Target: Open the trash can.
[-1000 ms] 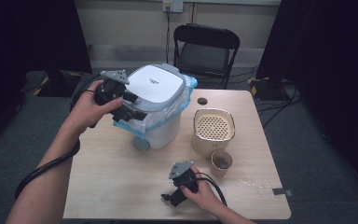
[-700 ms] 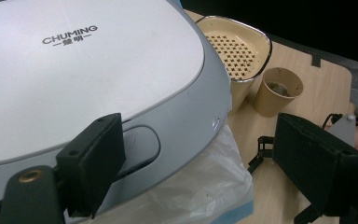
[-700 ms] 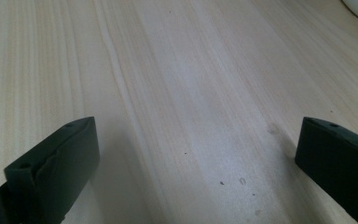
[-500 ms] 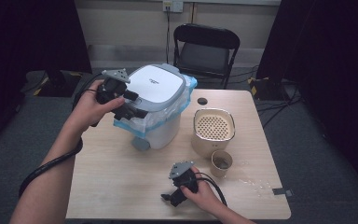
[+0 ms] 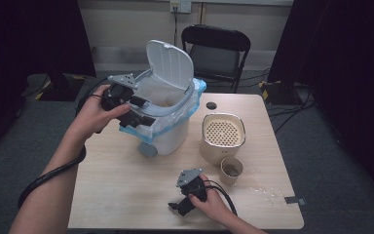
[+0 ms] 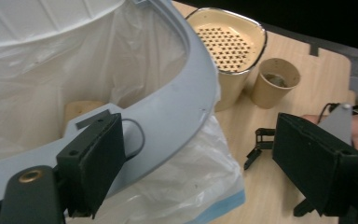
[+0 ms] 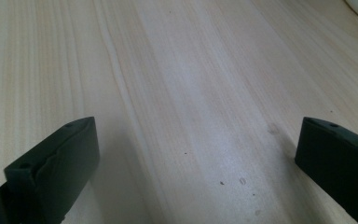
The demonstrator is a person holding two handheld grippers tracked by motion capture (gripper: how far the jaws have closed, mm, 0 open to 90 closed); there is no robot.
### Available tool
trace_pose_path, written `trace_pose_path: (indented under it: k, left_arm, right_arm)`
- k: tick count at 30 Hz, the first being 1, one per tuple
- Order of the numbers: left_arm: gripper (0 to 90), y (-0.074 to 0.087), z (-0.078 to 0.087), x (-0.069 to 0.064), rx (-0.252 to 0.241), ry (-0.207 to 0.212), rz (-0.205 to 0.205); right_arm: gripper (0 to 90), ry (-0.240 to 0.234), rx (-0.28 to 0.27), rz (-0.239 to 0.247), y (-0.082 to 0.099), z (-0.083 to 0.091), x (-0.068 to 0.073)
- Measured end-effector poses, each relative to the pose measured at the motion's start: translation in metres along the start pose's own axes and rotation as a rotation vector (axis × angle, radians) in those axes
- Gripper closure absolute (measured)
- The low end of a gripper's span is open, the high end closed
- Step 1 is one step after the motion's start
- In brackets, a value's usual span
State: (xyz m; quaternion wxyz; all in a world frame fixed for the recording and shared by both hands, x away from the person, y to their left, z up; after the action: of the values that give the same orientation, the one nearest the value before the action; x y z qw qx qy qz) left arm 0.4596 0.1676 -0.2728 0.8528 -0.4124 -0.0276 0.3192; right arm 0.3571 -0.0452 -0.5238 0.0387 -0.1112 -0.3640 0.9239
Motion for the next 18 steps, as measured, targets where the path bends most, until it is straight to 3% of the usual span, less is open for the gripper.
trace_pose_path:
  k: [6,10,18]
  left_arm:
    - [17.7,0.008,0.008,-0.008,-0.056,0.014,-0.01]
    - [17.2,0.017,0.012,-0.013,-0.052,0.011,-0.019]
    - [17.2,0.038,0.015,-0.025,-0.069,0.045,-0.021]
  right_arm:
    - [0.0,0.0,0.003,-0.012,0.0,0.0,0.001]
    - [0.0,0.001,0.0,-0.005,0.0,0.0,0.0]
    - [0.0,0.0,0.003,-0.009,0.0,0.0,0.0]
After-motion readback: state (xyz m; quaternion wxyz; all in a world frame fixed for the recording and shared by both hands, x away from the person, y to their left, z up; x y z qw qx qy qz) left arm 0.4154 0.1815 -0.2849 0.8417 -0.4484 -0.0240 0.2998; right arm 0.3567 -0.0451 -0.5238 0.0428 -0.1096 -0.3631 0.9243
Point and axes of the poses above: each handheld gripper's, and its own axes: z roughly backward along the jaws, y roughly out of its underside, x roughly to its left, the point moved 3 cm from there along -z, roughly forward along the jaws, and after that the axes turned 14 degrees about z, right-handed, at the moved point
